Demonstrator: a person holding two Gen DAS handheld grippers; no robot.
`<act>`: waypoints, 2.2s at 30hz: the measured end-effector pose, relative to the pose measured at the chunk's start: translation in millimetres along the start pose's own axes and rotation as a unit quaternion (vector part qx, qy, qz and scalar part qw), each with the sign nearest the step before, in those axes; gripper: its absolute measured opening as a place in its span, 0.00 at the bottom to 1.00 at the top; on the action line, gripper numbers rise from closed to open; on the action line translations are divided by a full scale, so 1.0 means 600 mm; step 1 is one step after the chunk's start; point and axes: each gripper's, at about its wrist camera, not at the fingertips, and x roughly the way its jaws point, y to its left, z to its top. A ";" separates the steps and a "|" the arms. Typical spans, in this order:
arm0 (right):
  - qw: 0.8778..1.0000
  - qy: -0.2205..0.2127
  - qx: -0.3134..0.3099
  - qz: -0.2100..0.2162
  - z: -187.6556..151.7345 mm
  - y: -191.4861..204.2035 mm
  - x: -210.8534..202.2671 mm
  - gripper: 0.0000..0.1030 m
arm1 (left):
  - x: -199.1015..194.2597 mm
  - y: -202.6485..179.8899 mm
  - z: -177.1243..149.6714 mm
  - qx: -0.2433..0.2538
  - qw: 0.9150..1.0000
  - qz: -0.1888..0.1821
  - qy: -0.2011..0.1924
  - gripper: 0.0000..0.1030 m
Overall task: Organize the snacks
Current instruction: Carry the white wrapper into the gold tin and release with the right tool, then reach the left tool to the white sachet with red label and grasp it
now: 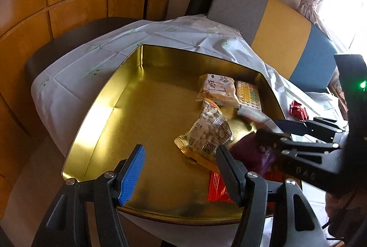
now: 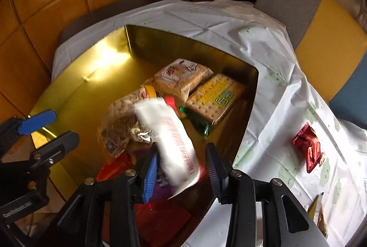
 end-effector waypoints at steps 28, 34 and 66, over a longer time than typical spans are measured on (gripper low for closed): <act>0.993 -0.063 0.102 -0.022 -0.111 -0.125 -0.133 0.62 | -0.030 -0.066 -0.006 0.064 0.998 -0.006 -0.013 0.63; 0.990 -0.053 0.122 -0.051 -0.146 -0.175 -0.148 0.62 | -0.034 -0.093 -0.013 0.090 0.996 -0.012 -0.015 0.63; 0.893 -0.061 0.424 -0.139 -0.330 -0.506 -0.232 0.76 | -0.007 -0.336 -0.050 0.304 0.946 -0.110 0.029 0.63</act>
